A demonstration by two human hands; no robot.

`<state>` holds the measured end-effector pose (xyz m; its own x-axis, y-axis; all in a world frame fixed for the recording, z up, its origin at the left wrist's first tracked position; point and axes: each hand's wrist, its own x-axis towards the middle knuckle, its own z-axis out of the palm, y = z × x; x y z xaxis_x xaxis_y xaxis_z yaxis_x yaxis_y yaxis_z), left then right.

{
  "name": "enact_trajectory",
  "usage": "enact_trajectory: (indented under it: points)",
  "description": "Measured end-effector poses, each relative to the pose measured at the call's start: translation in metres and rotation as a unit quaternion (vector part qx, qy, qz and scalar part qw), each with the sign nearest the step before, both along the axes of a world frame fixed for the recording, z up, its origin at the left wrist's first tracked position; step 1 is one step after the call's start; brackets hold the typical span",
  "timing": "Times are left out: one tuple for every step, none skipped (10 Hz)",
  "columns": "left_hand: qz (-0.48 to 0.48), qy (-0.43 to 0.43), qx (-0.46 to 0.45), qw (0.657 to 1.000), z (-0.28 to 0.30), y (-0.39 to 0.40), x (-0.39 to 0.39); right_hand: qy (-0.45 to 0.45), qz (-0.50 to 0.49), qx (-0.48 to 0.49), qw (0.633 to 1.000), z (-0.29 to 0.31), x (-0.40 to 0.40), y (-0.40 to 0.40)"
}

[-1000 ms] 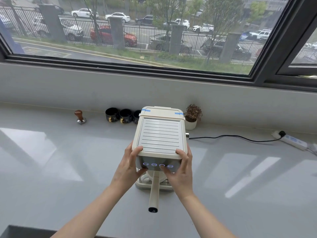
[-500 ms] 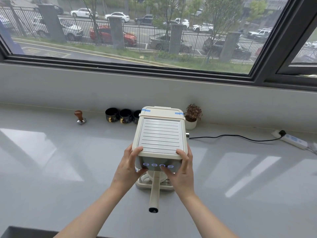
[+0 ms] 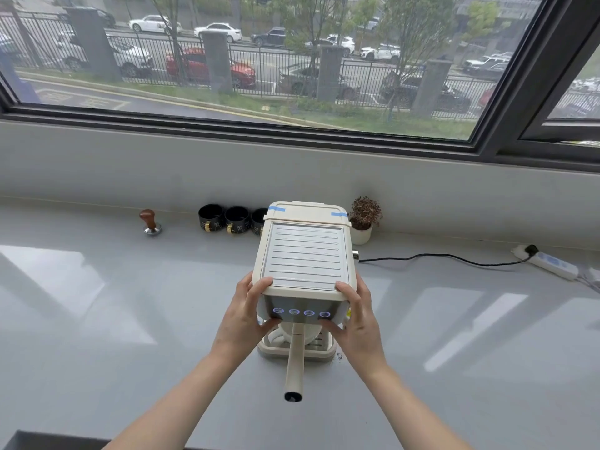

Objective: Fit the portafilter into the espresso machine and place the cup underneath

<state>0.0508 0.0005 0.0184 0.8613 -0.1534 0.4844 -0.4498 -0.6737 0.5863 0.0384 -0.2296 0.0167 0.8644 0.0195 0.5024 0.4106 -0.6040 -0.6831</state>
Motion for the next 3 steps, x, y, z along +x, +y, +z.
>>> enact_trajectory:
  points:
    - [0.005,-0.003,0.002,1.000,-0.001,-0.001,0.000,0.011,0.006,-0.019,1.000,0.000,0.001,-0.006]
    - [0.003,-0.006,-0.004,1.000,0.000,0.000,0.000,0.029,0.012,-0.002,1.000,0.003,-0.005,-0.004]
    - [-0.009,0.005,-0.020,1.000,-0.001,-0.002,-0.001,0.032,-0.006,0.055,0.998,0.021,-0.011,-0.001]
